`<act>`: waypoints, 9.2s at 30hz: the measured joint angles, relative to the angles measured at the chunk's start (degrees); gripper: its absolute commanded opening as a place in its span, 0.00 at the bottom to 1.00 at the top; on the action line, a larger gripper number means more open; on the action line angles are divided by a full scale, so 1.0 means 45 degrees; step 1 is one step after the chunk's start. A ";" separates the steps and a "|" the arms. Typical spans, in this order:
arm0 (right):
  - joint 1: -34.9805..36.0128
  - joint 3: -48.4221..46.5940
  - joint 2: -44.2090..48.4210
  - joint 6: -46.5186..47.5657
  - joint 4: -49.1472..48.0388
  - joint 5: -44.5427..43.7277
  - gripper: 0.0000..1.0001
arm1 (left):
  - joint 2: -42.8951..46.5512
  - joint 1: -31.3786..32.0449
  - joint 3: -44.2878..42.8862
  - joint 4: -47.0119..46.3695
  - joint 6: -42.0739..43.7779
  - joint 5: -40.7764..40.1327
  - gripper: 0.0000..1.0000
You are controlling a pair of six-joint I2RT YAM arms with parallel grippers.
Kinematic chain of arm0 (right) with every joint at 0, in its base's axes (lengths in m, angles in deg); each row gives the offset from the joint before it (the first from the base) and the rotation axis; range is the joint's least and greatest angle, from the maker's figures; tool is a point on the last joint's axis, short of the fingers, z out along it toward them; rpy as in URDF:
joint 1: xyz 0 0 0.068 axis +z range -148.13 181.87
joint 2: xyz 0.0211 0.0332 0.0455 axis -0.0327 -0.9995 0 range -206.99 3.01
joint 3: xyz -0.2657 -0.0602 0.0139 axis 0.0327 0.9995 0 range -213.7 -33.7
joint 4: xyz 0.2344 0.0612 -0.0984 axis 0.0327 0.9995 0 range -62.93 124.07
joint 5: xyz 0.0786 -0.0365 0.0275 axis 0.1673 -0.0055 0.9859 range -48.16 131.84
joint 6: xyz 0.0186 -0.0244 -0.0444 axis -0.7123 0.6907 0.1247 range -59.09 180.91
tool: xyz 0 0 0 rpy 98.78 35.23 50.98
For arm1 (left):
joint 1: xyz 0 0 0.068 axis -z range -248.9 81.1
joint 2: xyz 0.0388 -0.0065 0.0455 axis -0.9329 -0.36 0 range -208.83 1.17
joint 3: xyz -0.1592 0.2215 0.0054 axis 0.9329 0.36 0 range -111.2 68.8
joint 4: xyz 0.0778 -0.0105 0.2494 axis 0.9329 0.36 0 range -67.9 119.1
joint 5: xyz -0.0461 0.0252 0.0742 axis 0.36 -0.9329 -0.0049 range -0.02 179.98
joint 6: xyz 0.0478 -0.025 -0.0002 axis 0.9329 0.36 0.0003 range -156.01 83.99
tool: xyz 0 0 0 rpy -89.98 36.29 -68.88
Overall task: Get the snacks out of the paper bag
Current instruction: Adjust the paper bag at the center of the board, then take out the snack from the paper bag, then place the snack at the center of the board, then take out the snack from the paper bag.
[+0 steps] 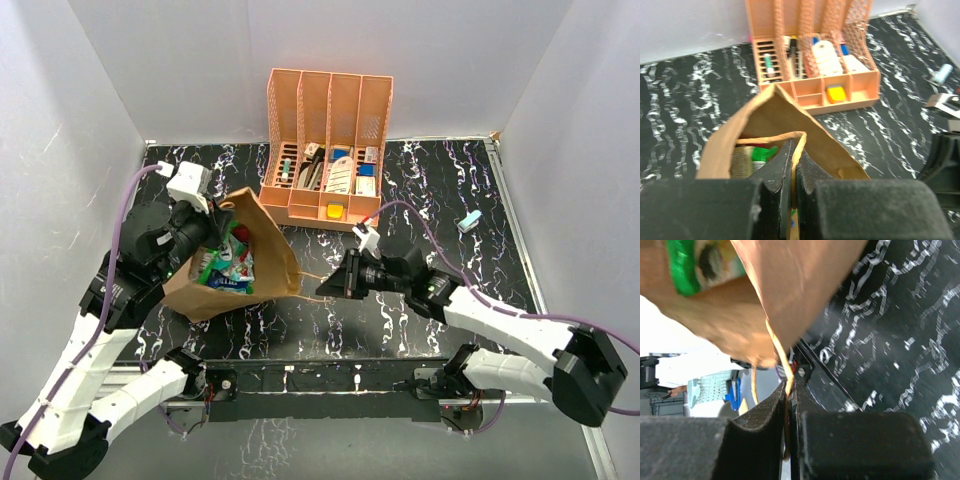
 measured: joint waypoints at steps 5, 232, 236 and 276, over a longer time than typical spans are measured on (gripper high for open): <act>0.0019 0.1389 0.1826 0.0058 0.0792 -0.0461 0.14 | 0.0413 0.0005 0.0641 -0.0670 -0.1132 0.2278 0.00; -1.2536 0.0661 0.5605 0.2982 0.7116 0.2448 0.75 | 0.3677 0.0243 0.2137 -0.0403 -0.2157 0.4333 0.00; -1.0569 0.0641 0.5285 0.2696 0.5790 0.3419 0.72 | 0.3842 0.0816 0.2453 -0.0345 -0.1632 0.5119 0.00; 0.8937 -0.0661 -0.4838 0.1928 -0.5459 -1.3304 0.49 | 0.5396 0.1171 0.4702 -0.0175 -0.5387 0.4119 0.00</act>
